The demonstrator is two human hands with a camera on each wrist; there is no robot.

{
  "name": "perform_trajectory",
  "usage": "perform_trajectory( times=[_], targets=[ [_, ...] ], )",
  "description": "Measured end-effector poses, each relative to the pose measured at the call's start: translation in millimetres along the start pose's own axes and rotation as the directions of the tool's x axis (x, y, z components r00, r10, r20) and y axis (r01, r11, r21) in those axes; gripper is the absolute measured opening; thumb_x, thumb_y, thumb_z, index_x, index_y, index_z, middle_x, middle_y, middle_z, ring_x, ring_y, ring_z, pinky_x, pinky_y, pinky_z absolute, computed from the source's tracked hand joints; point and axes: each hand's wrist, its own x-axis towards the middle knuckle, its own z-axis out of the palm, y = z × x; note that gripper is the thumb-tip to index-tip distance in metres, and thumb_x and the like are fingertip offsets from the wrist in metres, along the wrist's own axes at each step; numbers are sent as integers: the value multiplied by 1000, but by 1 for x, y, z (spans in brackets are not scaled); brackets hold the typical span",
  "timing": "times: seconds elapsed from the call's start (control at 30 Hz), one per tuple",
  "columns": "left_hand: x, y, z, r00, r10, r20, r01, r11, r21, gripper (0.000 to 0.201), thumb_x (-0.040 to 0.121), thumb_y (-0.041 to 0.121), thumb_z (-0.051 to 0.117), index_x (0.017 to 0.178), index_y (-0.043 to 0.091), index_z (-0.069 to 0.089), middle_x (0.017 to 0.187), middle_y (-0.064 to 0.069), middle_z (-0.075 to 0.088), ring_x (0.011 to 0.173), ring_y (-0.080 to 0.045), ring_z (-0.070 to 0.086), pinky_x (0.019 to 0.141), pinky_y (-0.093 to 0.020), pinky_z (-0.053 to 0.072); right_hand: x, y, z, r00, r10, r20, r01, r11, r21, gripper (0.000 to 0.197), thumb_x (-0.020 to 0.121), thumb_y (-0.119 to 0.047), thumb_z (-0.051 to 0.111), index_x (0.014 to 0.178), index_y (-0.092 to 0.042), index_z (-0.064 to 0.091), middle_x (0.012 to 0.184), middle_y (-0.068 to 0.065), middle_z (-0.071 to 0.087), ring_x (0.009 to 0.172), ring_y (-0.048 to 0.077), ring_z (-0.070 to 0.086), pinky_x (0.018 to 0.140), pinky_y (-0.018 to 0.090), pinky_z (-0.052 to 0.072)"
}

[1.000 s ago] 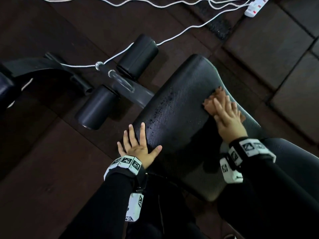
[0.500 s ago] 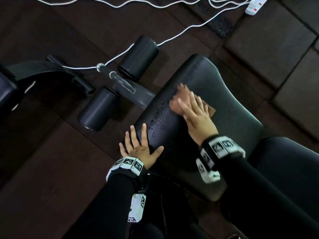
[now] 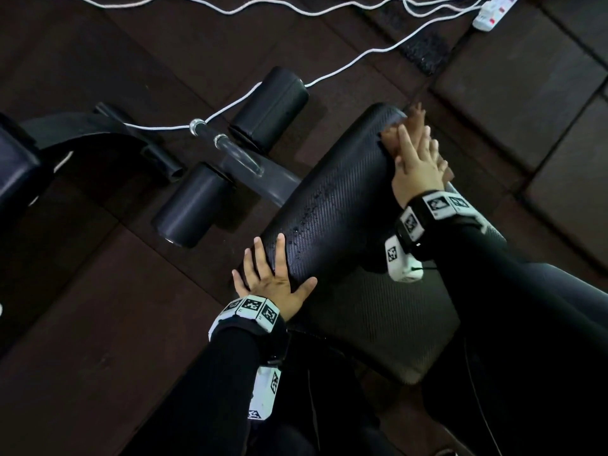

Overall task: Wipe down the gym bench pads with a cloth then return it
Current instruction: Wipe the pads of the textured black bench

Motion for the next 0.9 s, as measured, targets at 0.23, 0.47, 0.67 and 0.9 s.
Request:
perform_trajectory(
  times=[0.23, 0.47, 0.67, 0.9],
  targets=[
    [1, -1, -2, 1000, 6, 21, -6, 1000, 8, 97, 73, 81, 34, 110, 52, -51, 150, 1, -36, 141, -25, -22, 112, -53, -10, -53, -8, 24, 965, -260, 21, 260, 966, -8, 59, 96, -15, 38, 147, -36, 19, 158, 3, 2, 145, 25, 0, 113, 52, 1],
    [-2, -2, -2, 999, 31, 16, -31, 999, -19, 95, 73, 81, 31, 112, 53, -51, 148, 3, -39, 140, -23, -26, 111, -51, -14, -157, 42, 36, 968, -244, 63, 244, 970, 6, 64, 95, -4, 40, 148, -30, 14, 157, 0, -3, 145, 19, -6, 115, 54, 3],
    [-7, -4, -2, 994, 82, -69, -89, 991, -99, 82, 86, 68, 33, 136, 50, -29, 155, 4, -27, 143, -20, -18, 113, -49, -11, -147, 32, 30, 981, -129, 146, 130, 992, 5, 58, 99, -11, 31, 148, -35, 10, 158, 0, -7, 145, 18, -10, 116, 47, -5],
    [-16, -51, -7, 916, 256, -308, -360, 864, -352, 55, 98, 29, 45, 149, 22, 24, 158, 2, 16, 146, -14, 8, 115, -30, -2, -112, -28, 43, 970, -201, 134, 201, 980, 9, 63, 96, -7, 34, 148, -34, 12, 158, 4, -7, 144, 26, -9, 114, 52, -5]
  ],
)
